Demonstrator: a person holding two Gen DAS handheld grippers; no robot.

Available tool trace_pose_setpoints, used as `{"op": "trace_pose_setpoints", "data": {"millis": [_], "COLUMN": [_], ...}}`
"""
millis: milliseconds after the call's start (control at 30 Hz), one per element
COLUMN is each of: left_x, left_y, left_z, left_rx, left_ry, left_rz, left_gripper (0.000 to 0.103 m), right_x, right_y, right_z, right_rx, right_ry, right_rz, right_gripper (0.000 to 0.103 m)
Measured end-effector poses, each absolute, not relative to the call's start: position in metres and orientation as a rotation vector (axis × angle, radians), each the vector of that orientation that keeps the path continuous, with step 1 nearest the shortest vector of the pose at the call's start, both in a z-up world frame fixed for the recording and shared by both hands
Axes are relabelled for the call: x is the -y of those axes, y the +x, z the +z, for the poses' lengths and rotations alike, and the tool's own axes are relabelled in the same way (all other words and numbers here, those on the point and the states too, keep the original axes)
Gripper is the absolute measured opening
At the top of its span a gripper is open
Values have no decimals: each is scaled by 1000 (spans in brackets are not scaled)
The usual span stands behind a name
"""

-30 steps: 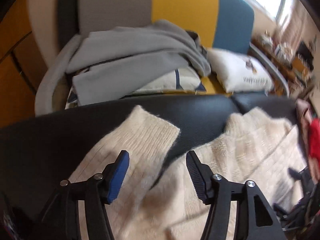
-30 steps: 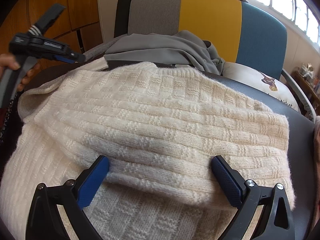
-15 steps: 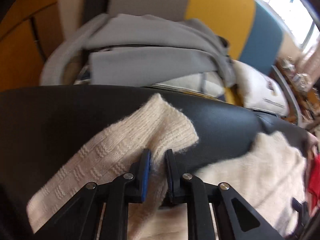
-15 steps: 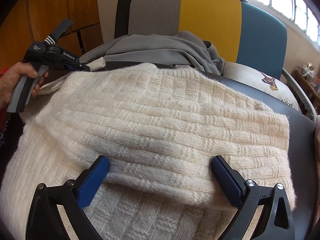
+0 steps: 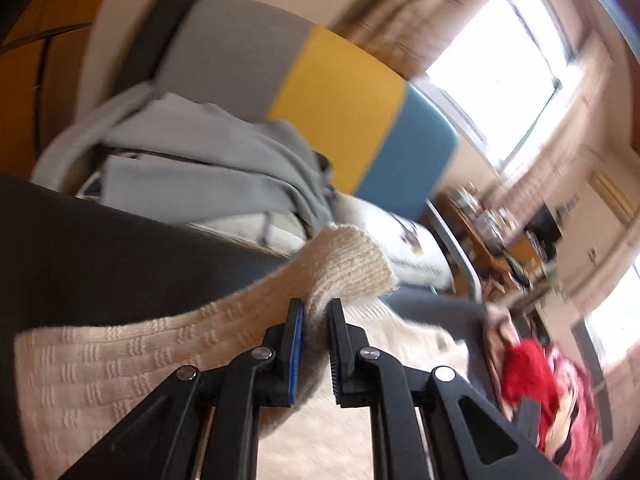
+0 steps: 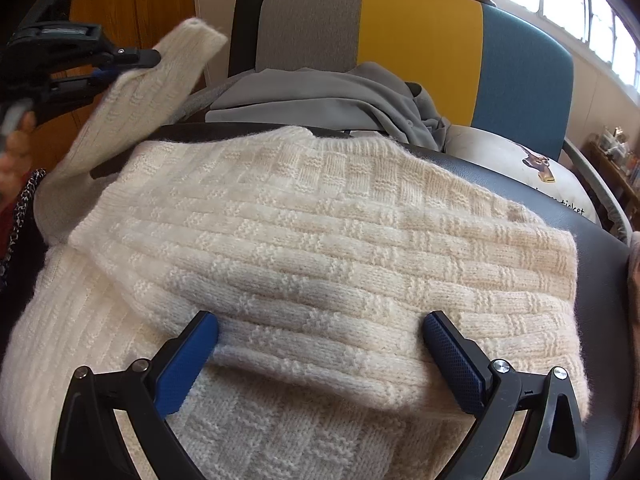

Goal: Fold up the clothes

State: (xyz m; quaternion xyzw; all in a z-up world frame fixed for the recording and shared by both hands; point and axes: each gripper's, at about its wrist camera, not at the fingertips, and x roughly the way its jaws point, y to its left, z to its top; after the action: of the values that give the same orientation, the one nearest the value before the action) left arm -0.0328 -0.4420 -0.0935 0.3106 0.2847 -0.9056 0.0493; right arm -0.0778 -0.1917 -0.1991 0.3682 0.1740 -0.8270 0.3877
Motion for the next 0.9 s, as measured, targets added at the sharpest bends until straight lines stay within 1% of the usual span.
{"op": "trace_pose_setpoints", "data": {"millis": [100,133,200,267,333,367,500,533,600,667,733,800,900], "left_x": [402,391,372,364,359,357,357,357,359,361,365,370,379], "left_y": [-46,-50,-56,-56,-46,-36,25,39,68,89,105,116,129], "left_z": [-118,-128,-140,-147,-141,-135,-114,-116,-126,-141,-154,-163,-172], "left_rx": [-825,-784,-699,-669,-674,-690,-724,-727,-725,-730,-752,-793,-875], "left_ry": [1077,1118,1193,1217,1174,1120,846,814,775,777,785,784,754], "left_rz": [-2770,-2760,-2752,-2740,-2756,-2762,-2749,-2725,-2664,-2601,-2549,-2518,-2488], "left_gripper": [10,11,13,21,22,25,29,29,29,29,29,29,31], "right_x": [191,191,190,188,185,184,176,172,163,161,170,182,199], "right_y": [-78,-79,-80,-81,-83,-84,-88,-90,-92,-97,-101,-105,-111], "right_z": [-199,-199,-199,-199,-198,-197,-190,-185,-172,-161,-158,-162,-179], "right_rx": [-439,-435,-423,-406,-382,-368,-291,-246,-130,-3,90,186,325], "right_ry": [940,942,945,950,956,959,976,973,954,958,997,1056,1168], "right_rz": [-2100,-2098,-2092,-2083,-2072,-2065,-2016,-2009,-2000,-1969,-1913,-1847,-1779], "right_gripper": [103,103,103,103,103,103,103,101,85,83,78,62,54]}}
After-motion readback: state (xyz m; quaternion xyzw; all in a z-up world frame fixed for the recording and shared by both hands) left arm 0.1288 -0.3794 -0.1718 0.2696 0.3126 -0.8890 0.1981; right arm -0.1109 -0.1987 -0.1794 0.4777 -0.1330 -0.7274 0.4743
